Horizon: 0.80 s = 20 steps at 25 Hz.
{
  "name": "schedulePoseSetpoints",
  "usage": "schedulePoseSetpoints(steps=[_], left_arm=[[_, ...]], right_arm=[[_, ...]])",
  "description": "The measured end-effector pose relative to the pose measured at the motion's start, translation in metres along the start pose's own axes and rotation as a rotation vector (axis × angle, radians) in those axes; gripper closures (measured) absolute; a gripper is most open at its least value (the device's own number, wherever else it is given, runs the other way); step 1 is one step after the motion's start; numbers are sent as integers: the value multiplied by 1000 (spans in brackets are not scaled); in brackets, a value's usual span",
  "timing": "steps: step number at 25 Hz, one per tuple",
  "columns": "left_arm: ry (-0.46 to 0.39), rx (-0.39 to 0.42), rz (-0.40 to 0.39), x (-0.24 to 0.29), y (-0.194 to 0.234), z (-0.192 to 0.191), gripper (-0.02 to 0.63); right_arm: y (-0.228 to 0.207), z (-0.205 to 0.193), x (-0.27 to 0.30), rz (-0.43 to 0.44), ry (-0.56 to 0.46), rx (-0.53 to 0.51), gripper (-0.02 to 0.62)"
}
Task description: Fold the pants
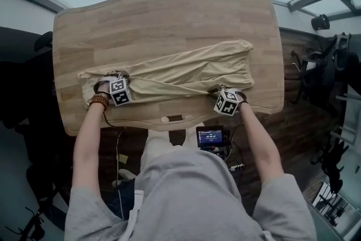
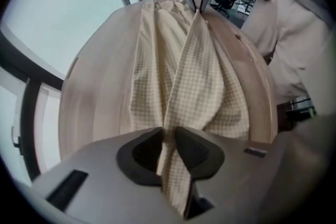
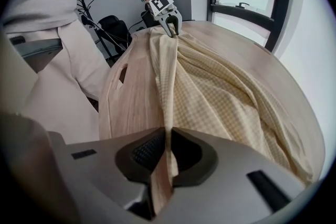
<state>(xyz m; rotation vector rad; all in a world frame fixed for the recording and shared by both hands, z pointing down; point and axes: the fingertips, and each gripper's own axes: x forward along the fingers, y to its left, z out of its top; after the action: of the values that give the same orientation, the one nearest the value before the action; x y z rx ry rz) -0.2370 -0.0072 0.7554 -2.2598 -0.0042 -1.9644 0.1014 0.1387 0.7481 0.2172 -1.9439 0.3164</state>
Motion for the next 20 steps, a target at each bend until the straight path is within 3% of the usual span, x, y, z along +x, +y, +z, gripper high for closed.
schedulePoseSetpoints(steps=[1, 2, 6, 8, 11, 16, 18, 20], left_arm=[[4, 8, 41, -5, 2, 0, 565], [2, 9, 89, -13, 4, 0, 589], [-15, 11, 288, -54, -7, -2, 588], [-21, 15, 338, -72, -26, -3, 589], [-14, 1, 346, -92, -70, -4, 589], [-30, 52, 224, -114, -165, 0, 598], [-24, 72, 224, -111, -162, -8, 597], [-19, 33, 296, -107, -110, -17, 595]], right_arm=[[1, 1, -2, 0, -10, -4, 573], [3, 1, -5, -1, -23, -6, 578], [7, 3, -28, -42, -93, -40, 586], [14, 5, -39, -52, -112, -90, 586], [30, 1, -49, -36, -106, -169, 586], [36, 4, -66, -25, -138, -185, 586], [36, 8, -74, -26, -135, -230, 586], [35, 8, -76, -12, -107, -289, 587]])
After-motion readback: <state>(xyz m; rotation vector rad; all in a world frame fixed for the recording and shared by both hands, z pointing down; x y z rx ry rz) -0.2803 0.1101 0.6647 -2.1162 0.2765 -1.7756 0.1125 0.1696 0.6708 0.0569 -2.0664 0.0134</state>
